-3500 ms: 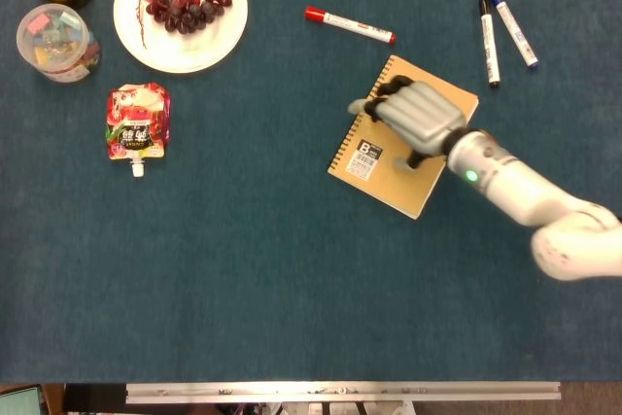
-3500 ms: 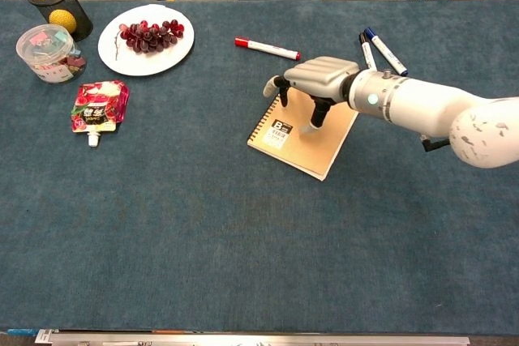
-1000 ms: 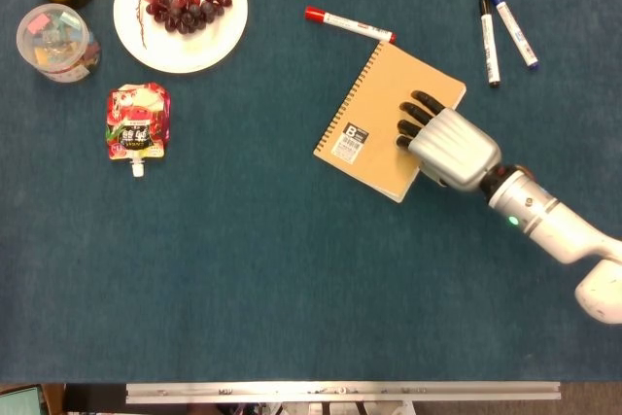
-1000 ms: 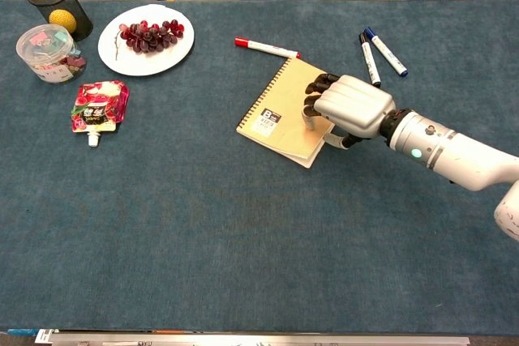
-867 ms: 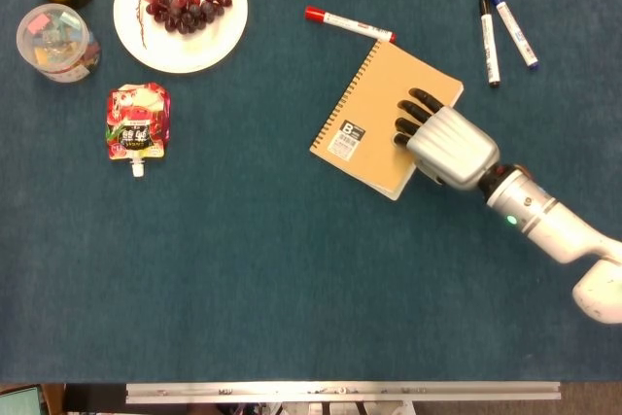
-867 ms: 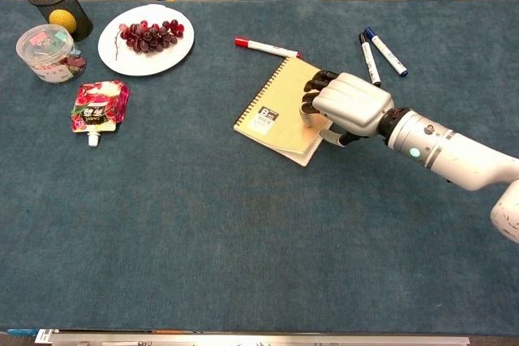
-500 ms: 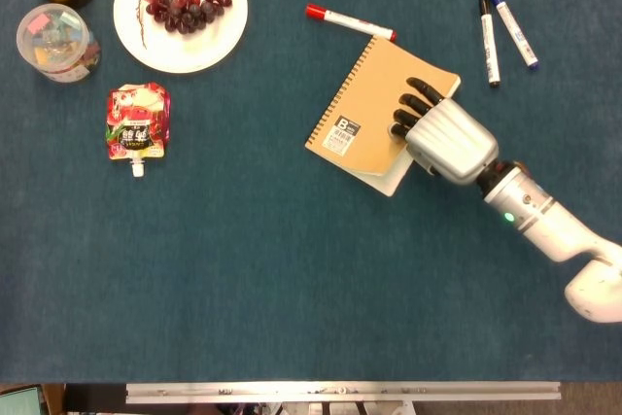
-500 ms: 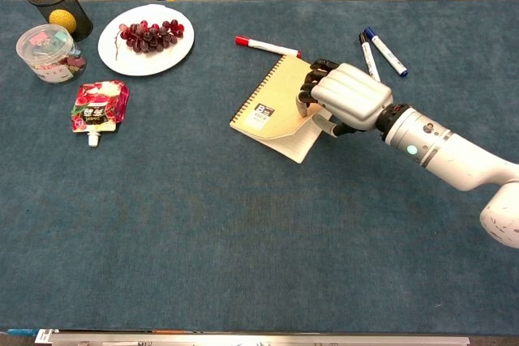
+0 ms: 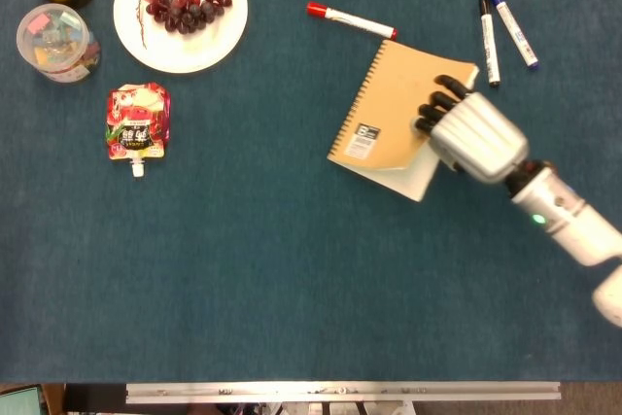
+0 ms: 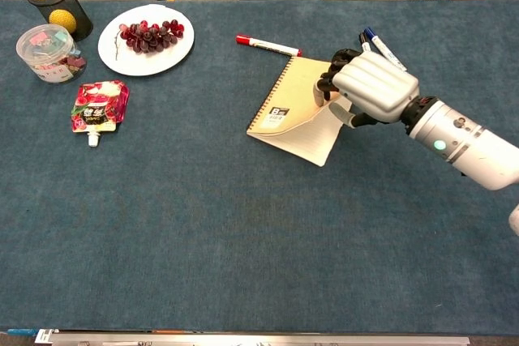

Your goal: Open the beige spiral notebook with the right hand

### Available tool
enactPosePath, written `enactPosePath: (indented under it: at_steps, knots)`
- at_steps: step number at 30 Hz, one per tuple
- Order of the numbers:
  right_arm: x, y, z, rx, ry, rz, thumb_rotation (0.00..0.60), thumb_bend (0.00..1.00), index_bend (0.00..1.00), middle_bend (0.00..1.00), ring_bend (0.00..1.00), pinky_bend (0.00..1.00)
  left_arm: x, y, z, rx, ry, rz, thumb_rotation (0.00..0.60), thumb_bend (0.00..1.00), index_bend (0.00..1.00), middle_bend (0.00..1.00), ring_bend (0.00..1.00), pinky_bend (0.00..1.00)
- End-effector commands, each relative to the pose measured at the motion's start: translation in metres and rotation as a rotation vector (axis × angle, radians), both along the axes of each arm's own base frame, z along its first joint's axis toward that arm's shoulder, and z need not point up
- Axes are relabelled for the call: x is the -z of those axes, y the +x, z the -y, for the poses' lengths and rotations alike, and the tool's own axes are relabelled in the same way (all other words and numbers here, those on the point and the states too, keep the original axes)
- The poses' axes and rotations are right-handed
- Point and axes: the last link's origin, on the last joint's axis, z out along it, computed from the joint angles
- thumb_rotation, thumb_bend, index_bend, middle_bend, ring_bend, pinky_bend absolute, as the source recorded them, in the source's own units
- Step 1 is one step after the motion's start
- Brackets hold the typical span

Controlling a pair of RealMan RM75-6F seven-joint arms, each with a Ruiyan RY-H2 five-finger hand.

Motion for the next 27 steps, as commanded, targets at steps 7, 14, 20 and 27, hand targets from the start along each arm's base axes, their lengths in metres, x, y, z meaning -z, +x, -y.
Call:
enactPosePath:
  at_steps: [7, 14, 20, 27]
  knots:
    - [-0.068, -0.03, -0.032, -0.011, 0.0, -0.038, 0.6, 0.53, 0.8, 0.53, 0.38, 0.22, 0.001, 0.009, 0.0, 0.03, -0.005, 0.003, 0.6, 0.41, 0.18, 0.15, 0.12, 0.09]
    - [-0.092, -0.029, -0.035, -0.013, 0.009, -0.051, 0.6, 0.53, 0.8, 0.53, 0.38, 0.22, 0.002, 0.012, 0.0, 0.032, -0.008, -0.002, 0.6, 0.41, 0.18, 0.15, 0.12, 0.09]
    - [-0.07, -0.008, -0.021, -0.044, 0.053, -0.038, 0.6, 0.53, 0.8, 0.53, 0.38, 0.22, 0.001, 0.012, 0.0, 0.022, -0.01, 0.0, 0.6, 0.41, 0.18, 0.15, 0.12, 0.09]
    - [-0.037, 0.021, -0.005, -0.098, 0.111, -0.026, 0.6, 0.53, 0.8, 0.53, 0.38, 0.22, -0.002, 0.008, 0.002, 0.007, 0.0, -0.007, 0.6, 0.41, 0.18, 0.15, 0.12, 0.09]
